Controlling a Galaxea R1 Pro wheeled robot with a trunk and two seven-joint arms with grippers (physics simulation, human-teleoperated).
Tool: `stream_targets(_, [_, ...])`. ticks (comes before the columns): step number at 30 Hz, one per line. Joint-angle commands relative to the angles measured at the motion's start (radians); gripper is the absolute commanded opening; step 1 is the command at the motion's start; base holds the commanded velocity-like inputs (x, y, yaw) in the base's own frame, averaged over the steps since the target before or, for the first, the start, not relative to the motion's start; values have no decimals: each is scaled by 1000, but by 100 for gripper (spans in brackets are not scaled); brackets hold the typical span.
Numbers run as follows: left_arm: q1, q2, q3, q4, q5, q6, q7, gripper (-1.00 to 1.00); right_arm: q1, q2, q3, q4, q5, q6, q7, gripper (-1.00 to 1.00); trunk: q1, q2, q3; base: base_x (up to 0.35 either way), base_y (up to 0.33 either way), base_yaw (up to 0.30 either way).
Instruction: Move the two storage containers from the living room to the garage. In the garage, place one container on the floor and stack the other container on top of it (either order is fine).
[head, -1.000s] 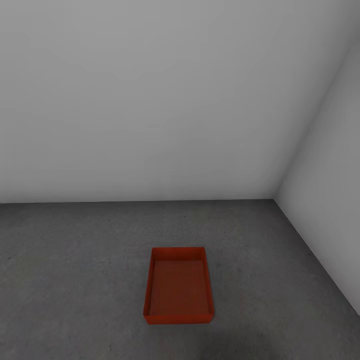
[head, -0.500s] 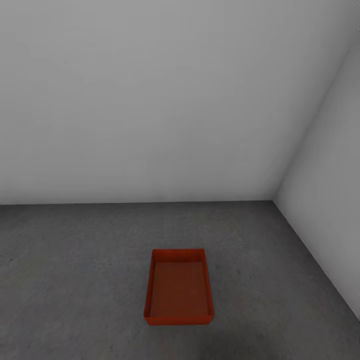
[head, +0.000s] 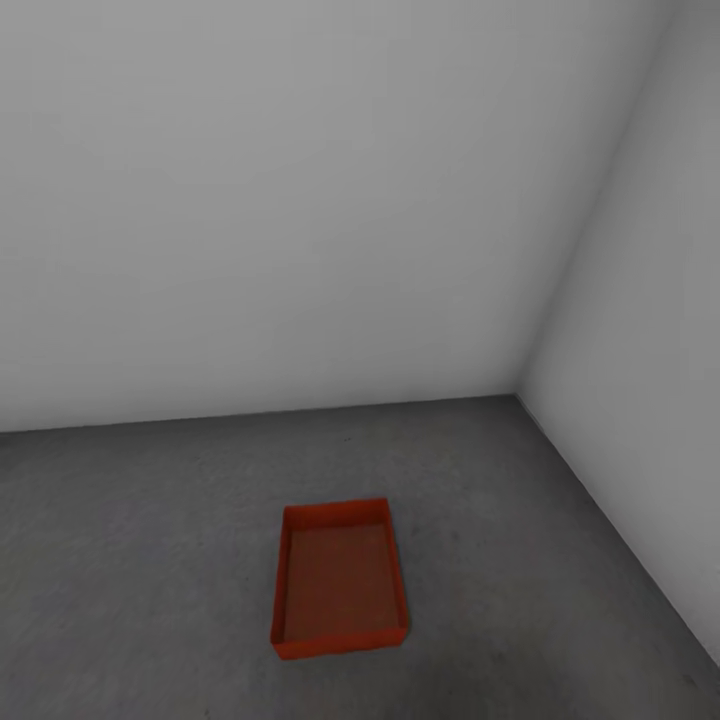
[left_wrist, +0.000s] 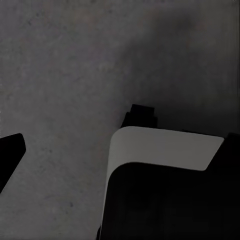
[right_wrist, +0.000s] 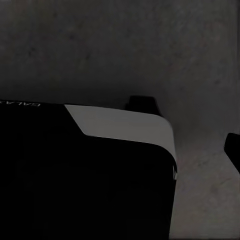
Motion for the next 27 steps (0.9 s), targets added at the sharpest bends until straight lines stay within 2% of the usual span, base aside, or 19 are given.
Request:
stream_targets(1, [0,0,0,0,10,2,3,100,-1,0,8,1,-9,-3,-2,100,-4,7,2,0,0,-237])
stream_targets(7, [0,-1,0,0,10,2,3,100,-1,1,8,1,-9,-3,-2,100,-27,49,21,0,0,-237])
stream_targets(27, [0,-2,0,1,10,1,0,100,-1,2,8,1,-9,-3,-2,100,-27,49,24,0,0,-238])
